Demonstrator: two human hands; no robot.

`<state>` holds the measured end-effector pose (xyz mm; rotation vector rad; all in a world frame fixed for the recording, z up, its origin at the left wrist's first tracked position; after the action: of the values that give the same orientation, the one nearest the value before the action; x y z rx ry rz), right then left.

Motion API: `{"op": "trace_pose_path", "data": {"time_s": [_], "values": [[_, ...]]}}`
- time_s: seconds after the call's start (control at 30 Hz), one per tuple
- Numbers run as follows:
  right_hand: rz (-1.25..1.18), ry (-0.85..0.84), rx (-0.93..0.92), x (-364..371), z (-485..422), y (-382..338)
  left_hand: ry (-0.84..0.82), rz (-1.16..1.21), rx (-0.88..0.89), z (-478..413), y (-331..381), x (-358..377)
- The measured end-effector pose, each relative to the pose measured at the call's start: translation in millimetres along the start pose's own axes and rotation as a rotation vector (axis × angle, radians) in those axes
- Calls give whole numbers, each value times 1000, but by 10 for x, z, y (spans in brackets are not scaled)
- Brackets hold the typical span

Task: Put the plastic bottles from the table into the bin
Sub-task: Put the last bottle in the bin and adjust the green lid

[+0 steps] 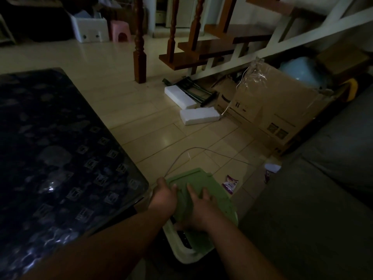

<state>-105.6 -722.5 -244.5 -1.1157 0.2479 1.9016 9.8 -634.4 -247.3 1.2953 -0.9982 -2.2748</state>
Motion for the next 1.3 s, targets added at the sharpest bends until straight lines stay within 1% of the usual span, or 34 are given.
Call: {"op": "trace_pose_path", "data": {"time_s": [0.07,0.1,0.17,0.2,0.33,0.4,0.47,0.6,0.73,0.87,1.0,1.07,1.1,1.13,1.2,1.3], "values": [[8,18,-15,46,22,13,16,-47,121,59,108,4],[8,39,-21,53,25,11,28,-140,216,119,193,3],[34,85,-33,36,23,37,7,-477,431,278,361,102],[58,93,-49,17,11,66,-16,-617,504,317,397,173],[157,72,-146,-89,-1,190,-74,-990,738,332,488,345],[157,80,-162,-100,7,210,-159,-1057,763,317,478,424],[151,81,-174,-110,-6,213,-194,-1071,747,300,464,451],[85,52,-159,-202,-53,289,-224,-1061,798,369,487,520],[112,81,-23,-153,-67,343,-223,-1041,820,373,480,544],[86,30,27,-85,-122,308,-245,-917,805,351,460,494],[110,55,47,-93,-177,254,-244,-853,804,273,447,465],[139,79,47,-83,-193,229,-230,-849,815,234,358,476],[142,84,55,-66,-194,219,-210,-805,822,214,319,474],[140,85,61,-52,-177,195,-172,-765,835,201,279,461],[139,100,69,-43,-165,152,-104,-758,866,172,233,456],[116,90,90,-29,-128,161,-92,-738,854,258,335,428]]}}
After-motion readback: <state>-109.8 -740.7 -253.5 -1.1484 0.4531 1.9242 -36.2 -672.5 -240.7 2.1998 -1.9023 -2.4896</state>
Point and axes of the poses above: each hand's wrist, its own z-axis away from the middle knuckle, its own x-axis out of the palm, y = z × x, the point moved 9 cm from there along -z, towards the middle knuckle, and after that the axes turned 5 degrees about y, right-handed, at the moved point
